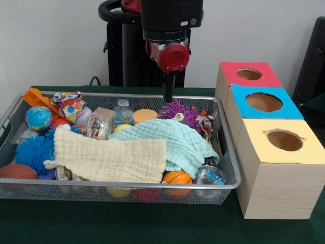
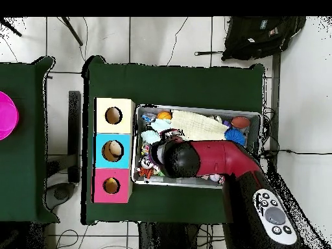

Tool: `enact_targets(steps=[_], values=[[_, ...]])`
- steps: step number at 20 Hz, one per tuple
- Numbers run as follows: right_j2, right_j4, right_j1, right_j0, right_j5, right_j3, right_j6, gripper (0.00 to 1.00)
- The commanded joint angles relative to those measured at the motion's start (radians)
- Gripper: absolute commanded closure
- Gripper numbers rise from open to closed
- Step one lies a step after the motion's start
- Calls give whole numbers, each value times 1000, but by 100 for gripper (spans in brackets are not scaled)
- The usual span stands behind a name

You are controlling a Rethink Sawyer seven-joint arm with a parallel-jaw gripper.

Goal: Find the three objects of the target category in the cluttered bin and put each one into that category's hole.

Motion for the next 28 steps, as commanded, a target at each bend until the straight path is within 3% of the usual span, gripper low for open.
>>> enact_targets(steps=[1,3,4,28], values=[[94,-44,25,-32,158,-58,-313,100],[88,-52,26,-30,163,-70,-315,100],[85,-56,26,-29,165,-76,-316,0],[150,-82,48,-126,159,-69,-366,0]])
